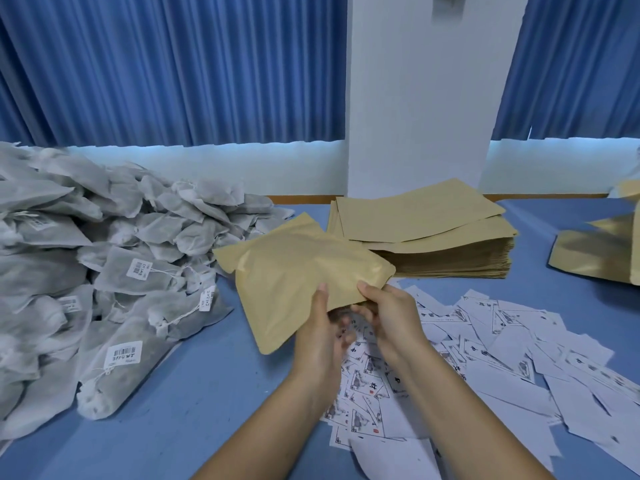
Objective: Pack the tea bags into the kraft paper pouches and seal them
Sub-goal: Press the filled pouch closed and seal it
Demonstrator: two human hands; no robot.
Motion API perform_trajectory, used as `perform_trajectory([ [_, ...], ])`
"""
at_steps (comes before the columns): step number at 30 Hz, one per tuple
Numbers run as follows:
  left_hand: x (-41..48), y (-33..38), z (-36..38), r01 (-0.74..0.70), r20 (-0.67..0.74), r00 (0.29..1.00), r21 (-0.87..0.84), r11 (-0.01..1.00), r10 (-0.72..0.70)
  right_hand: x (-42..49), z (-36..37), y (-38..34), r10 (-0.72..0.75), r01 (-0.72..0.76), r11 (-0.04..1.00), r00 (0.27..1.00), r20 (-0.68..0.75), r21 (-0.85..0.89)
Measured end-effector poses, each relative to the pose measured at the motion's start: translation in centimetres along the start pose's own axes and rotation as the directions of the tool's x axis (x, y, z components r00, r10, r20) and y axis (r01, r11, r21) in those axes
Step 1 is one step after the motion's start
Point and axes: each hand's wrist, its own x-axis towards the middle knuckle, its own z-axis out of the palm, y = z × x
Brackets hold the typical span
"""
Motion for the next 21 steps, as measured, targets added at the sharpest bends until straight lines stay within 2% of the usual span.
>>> perform_trajectory([
  [2,0.2,0.0,-0.4,-0.134,-0.093,0.987,-0.005,0.991,0.133,-0.1,0.3,0.0,-0.019,0.018,1.0,0.998,0.052,0.021],
  [4,0.2,0.0,-0.7,-0.255,-0.151,0.952,0.101,0.962,0.268,-0.3,0.5,0.0,-0.039,0.035,0.998,0.996,0.086,0.043],
  [6,0.0,0.1,-0.8,-0.347,-0.133,0.916,0.216,0.913,0.379,-0.3,0.3,-0.1,-0.061,0.056,0.996,0.996,0.066,0.073],
  [8,0.1,0.0,-0.9,-0.381,-0.091,0.904,0.273,0.883,0.418,-0.2,-0.2,-0.5,-0.075,0.073,0.993,0.997,0.019,0.095],
  [12,1.4,0.4,-1.6,-0.368,-0.019,0.922,0.258,0.893,0.386,0.2,-1.4,-1.2,-0.063,0.066,0.994,0.997,-0.034,0.083],
  [13,1.8,0.6,-1.7,-0.341,0.009,0.938,0.205,0.917,0.347,0.2,-1.5,-1.2,-0.058,0.06,0.994,0.998,-0.035,0.086],
  [15,2.9,1.1,-2.1,-0.246,0.033,0.969,-0.018,0.969,0.246,0.4,-1.7,-1.2,-0.043,0.047,0.994,0.998,-0.043,0.097],
  [17,3.7,1.3,-2.6,-0.112,0.039,0.992,-0.221,0.969,0.123,0.7,-2.0,-1.0,-0.019,0.023,0.997,0.998,-0.061,0.07],
  [19,4.1,1.2,-3.1,0.005,0.032,0.999,-0.315,0.949,0.005,1.1,-2.3,-0.6,-0.003,0.002,1.0,0.996,-0.089,-0.008],
  [21,4.3,0.8,-3.5,0.061,0.004,0.998,-0.318,0.946,-0.063,1.4,-2.5,-0.2,-0.008,-0.002,0.997,0.992,-0.126,-0.078],
])
